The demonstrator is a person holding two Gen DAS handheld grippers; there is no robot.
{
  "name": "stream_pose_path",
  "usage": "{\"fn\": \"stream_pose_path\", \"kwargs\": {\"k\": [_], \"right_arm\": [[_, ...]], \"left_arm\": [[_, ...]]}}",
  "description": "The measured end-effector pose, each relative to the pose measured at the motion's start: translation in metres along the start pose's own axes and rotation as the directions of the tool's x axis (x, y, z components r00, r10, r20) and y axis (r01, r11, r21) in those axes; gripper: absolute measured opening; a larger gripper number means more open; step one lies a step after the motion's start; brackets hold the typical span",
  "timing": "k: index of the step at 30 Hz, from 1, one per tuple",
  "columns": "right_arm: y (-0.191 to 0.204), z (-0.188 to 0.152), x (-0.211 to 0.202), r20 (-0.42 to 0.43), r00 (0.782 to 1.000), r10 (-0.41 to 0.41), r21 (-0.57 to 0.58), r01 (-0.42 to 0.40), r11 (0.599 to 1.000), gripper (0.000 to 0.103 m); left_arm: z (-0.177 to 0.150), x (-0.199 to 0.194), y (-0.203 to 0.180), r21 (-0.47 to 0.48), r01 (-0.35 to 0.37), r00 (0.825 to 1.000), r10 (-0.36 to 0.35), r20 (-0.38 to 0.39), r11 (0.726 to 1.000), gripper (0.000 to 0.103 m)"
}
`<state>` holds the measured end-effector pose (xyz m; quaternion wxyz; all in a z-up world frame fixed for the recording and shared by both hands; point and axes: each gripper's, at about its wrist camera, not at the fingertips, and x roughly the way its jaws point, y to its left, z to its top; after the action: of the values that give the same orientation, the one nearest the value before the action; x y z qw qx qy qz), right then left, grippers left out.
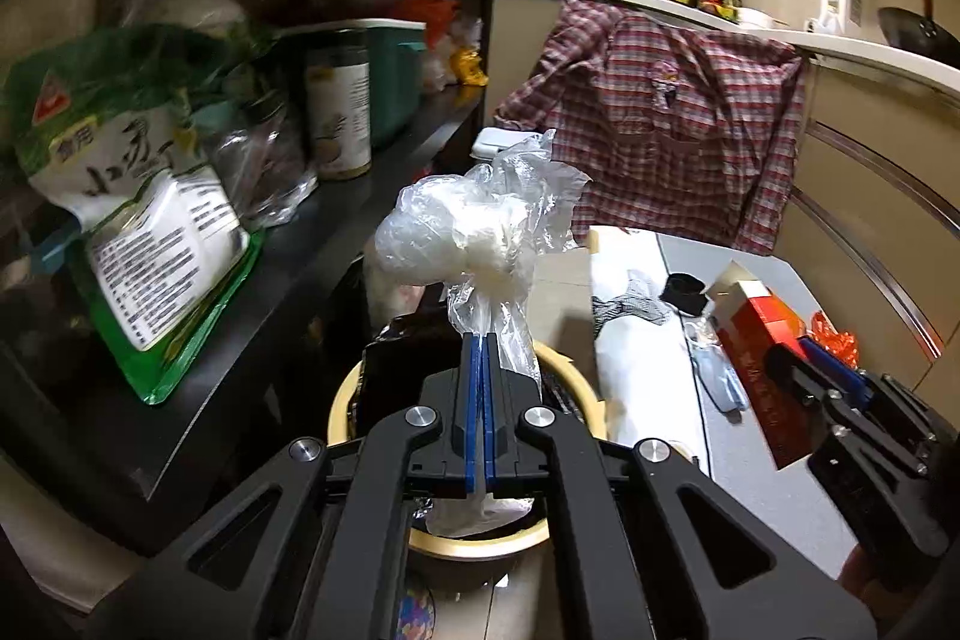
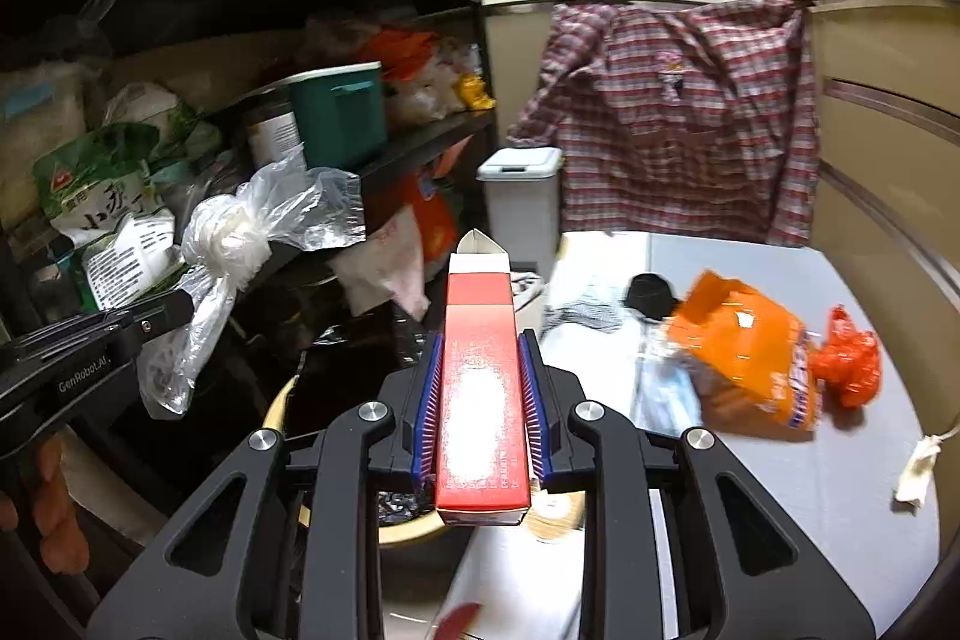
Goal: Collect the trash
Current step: 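Carry the plastic bag and red box over the trash bin with both grippers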
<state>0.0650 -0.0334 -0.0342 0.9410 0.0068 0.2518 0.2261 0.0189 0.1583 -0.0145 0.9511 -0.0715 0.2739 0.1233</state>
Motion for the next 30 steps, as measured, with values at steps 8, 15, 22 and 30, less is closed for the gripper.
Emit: {"fn": "stream_pose_path", "kwargs": {"k": [8, 15, 22, 30], "right_arm": [[0.035, 0.003, 0.031, -0.033, 0.998, 0.05, -0.042, -0.051, 0.998, 0.025], [0.043, 0.007, 0.054, -0.055, 0.997, 0.048, -0.043, -0.051, 0.998, 0.025], [0.051, 0.007, 0.074, -0.076, 0.996, 0.054, -0.06, -0.059, 0.996, 0.025], [0.052, 0.005, 0.097, -0.11, 0.992, 0.057, -0.066, -0.064, 0.996, 0.025]], "left_arm": [[0.0, 0.022, 0.01, -0.051, -0.045, 0.999, 0.043, -0.028, 0.998, 0.001], [-0.003, 0.043, 0.016, -0.064, -0.095, 0.994, 0.091, -0.059, 0.993, 0.001], [-0.008, 0.063, 0.016, -0.011, -0.171, 0.983, 0.17, -0.065, 0.985, 0.001], [-0.005, 0.081, 0.003, 0.059, -0.201, 0.978, 0.204, -0.05, 0.978, 0.001]]}}
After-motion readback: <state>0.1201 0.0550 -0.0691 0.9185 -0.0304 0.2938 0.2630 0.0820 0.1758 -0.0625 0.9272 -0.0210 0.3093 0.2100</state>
